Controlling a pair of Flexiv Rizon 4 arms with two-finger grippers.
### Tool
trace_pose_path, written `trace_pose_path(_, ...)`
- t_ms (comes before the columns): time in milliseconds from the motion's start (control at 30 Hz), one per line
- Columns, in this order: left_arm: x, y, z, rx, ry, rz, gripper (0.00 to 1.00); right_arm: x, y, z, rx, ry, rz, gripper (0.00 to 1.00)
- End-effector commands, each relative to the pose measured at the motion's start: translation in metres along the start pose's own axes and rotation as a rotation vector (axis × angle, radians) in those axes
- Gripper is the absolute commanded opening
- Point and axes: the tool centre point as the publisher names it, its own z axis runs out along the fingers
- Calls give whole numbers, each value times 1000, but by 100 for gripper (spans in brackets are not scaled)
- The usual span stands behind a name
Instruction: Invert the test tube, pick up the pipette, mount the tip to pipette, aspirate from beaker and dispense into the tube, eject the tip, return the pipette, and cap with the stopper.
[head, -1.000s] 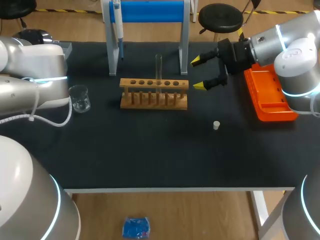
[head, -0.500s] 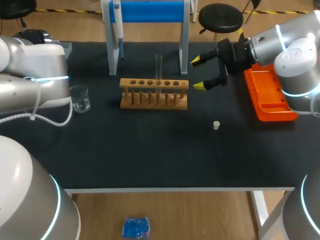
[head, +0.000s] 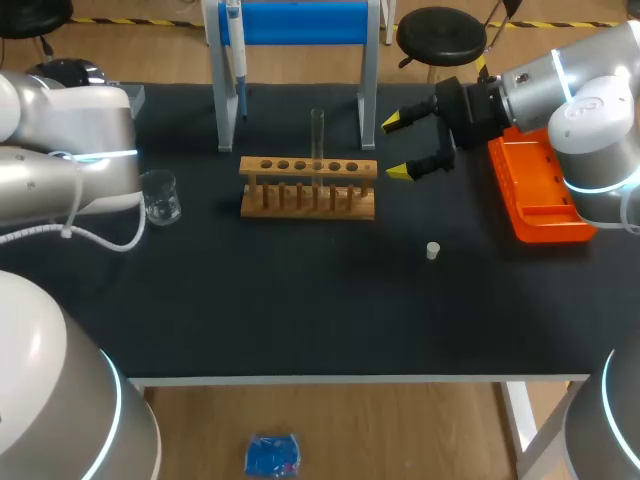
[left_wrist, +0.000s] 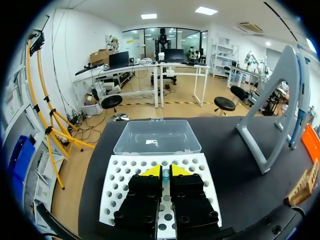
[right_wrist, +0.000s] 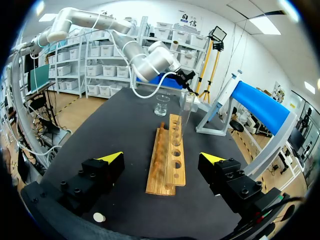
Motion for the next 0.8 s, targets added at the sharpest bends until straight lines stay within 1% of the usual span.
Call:
trace_pose_path(33, 0, -1, 2, -11, -2, 1, 0, 1, 0, -1, 2, -1, 0, 100)
trace_pose_path(267, 0, -4, -4, -4, -8, 10, 0, 1, 0, -1, 2, -1, 0, 100)
trace_pose_path(533, 0, -15, -18, 19, -26, 28, 0, 1, 0, -1, 2, -1, 0, 100)
trace_pose_path(700, 0, -19, -22, 27, -29, 32, 0, 1, 0, -1, 2, -1, 0, 100)
trace_pose_path(733, 2, -25, -27, 37, -28, 37, 0, 1, 0, -1, 2, -1, 0, 100)
trace_pose_path(800, 2, -30, -31, 50, -31, 45, 0, 1, 0, -1, 2, -1, 0, 100)
